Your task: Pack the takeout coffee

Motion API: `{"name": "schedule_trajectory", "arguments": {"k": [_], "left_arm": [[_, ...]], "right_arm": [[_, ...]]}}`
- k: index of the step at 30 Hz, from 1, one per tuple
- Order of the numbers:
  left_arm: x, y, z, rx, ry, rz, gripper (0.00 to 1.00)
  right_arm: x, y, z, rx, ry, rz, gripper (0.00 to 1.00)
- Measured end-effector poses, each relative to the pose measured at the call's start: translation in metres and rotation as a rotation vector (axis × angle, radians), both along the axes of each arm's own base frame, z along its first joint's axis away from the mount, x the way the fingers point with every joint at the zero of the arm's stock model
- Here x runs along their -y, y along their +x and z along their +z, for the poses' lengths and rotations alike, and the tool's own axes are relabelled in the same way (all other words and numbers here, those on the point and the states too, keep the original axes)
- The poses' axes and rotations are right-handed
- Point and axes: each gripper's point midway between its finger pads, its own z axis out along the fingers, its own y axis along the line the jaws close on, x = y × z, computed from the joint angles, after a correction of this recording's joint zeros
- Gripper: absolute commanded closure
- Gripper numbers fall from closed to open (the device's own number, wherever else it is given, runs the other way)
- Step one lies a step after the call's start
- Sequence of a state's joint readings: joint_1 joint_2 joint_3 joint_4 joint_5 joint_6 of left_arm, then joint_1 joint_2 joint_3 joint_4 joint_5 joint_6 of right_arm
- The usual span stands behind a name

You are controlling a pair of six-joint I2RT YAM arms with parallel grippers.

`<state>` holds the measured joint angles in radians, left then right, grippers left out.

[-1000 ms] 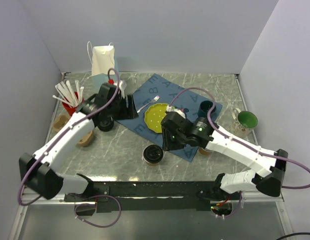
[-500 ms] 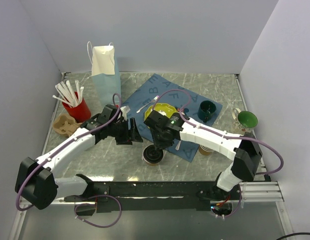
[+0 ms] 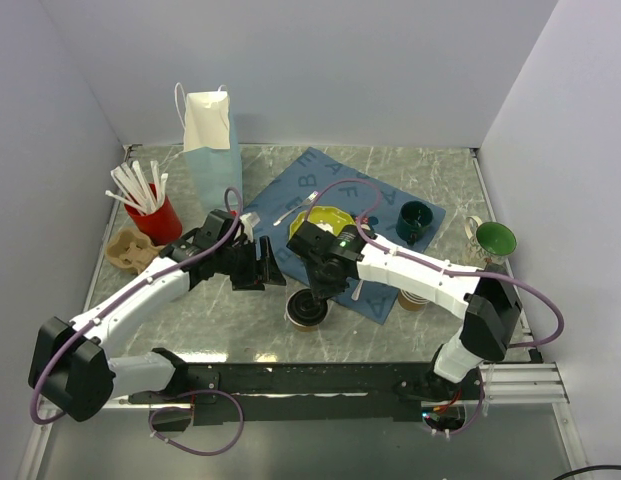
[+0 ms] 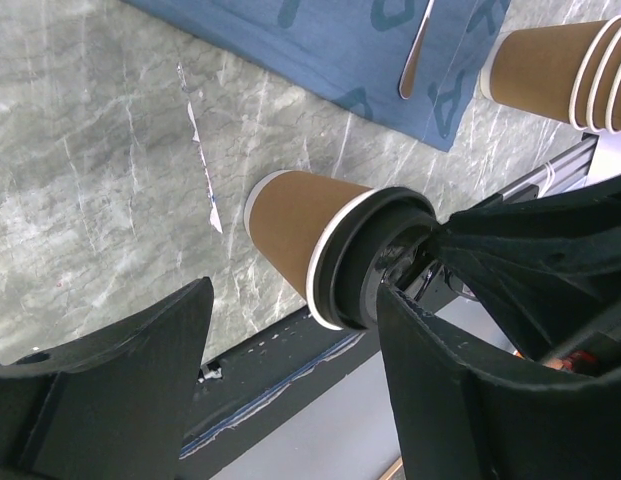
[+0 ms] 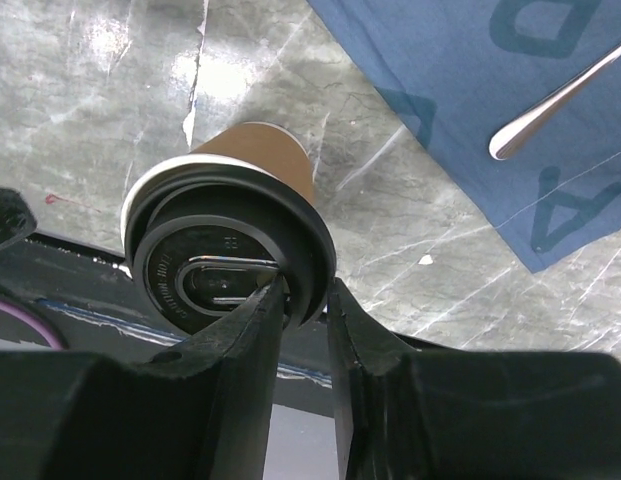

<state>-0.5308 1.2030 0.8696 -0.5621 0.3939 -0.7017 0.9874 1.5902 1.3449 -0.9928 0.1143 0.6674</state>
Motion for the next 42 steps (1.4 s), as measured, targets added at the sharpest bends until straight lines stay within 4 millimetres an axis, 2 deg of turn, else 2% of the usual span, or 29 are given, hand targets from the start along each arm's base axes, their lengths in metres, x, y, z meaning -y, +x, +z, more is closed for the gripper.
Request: {"name": "schedule_trajectory", "arguments": {"k": [4, 5, 8, 11, 13, 22, 29, 39, 42], "left_arm": [[-0.001, 0.0, 0.002, 0.008, 0.002, 0.005, 0.27], [-0.001, 0.0, 0.002, 0.01, 0.003, 0.005, 0.27], [-0.002, 0.001, 0.002, 0.013, 0.006, 0.009, 0.26], [-0.003, 0.001, 0.002, 0.015, 0.008, 0.011, 0.26], [-0.003, 0.001, 0.001, 0.015, 0.01, 0.012, 0.26], [-0.004, 0.001, 0.001, 0.012, 0.016, 0.014, 0.28], [0.0, -0.004, 0.001, -0.003, -0.007, -0.009, 0.32], [-0.002, -0.025, -0.023, -0.079, -0.008, -0.044, 0.34], [-0.001, -0.032, -0.03, -0.097, -0.012, -0.058, 0.33]], "right_arm": [[-0.001, 0.0, -0.003, -0.006, -0.005, 0.0, 0.72], [-0.001, 0.0, -0.003, -0.006, -0.005, 0.0, 0.78], [-0.001, 0.0, -0.003, -0.007, -0.006, 0.001, 0.89], [-0.001, 0.0, -0.002, -0.006, -0.004, 0.003, 0.98], [-0.003, 0.001, 0.0, -0.004, 0.004, 0.005, 1.0], [-0.011, -0.001, 0.006, -0.007, 0.03, 0.018, 1.0], [-0.009, -0.009, -0.002, -0.021, -0.013, 0.04, 1.0], [-0.007, -0.011, -0.001, -0.011, -0.042, 0.035, 0.98], [-0.007, -0.011, -0.001, -0.01, -0.041, 0.027, 0.93]]}}
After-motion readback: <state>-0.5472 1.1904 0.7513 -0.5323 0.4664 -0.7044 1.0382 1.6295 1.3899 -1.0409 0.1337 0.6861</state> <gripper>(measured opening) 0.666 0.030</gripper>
